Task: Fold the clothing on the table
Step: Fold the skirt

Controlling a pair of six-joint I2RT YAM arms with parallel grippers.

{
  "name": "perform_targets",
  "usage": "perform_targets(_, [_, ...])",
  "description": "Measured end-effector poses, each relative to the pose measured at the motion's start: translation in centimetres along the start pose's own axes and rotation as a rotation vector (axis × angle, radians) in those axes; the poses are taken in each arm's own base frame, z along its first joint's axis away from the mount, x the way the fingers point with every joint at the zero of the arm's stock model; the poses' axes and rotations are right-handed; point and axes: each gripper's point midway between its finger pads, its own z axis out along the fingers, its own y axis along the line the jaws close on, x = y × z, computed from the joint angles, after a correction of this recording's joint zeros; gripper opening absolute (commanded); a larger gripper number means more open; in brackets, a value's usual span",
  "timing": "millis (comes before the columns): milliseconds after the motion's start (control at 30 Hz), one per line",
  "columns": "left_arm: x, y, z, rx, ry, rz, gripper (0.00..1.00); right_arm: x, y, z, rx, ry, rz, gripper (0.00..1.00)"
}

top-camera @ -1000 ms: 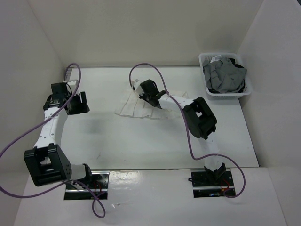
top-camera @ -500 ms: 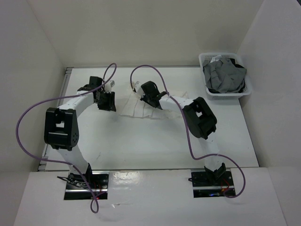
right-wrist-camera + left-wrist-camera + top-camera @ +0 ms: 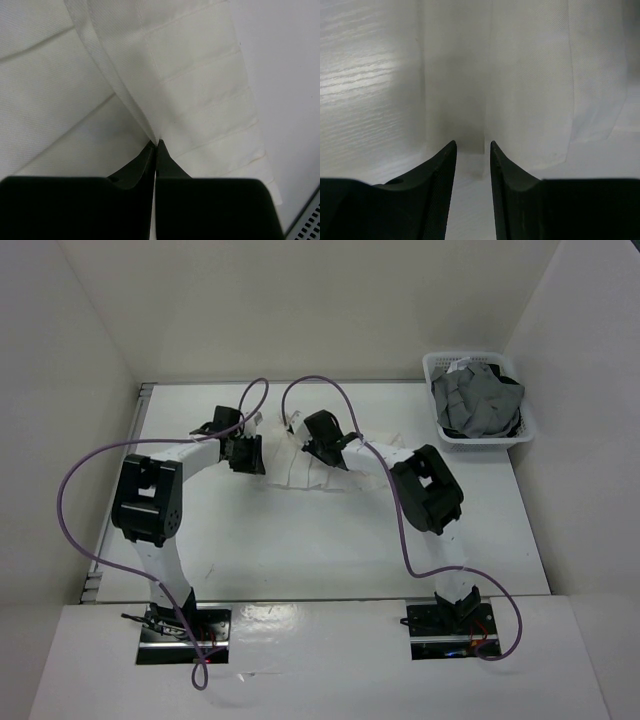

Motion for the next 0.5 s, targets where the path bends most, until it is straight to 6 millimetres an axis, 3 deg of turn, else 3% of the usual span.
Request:
perform_targets(167, [0.4, -0.3, 1.6, -0.013, 0.005, -0.006, 0.35, -0.1, 0.0, -0.2, -0.002, -0.004, 0.001, 0.00])
perform_targets(500, [0.0, -0.2, 1.8, -0.021, -0.009, -0.024, 0.27, -0.5, -0.6, -1.9, -0.001, -0.018, 0.003, 0.00])
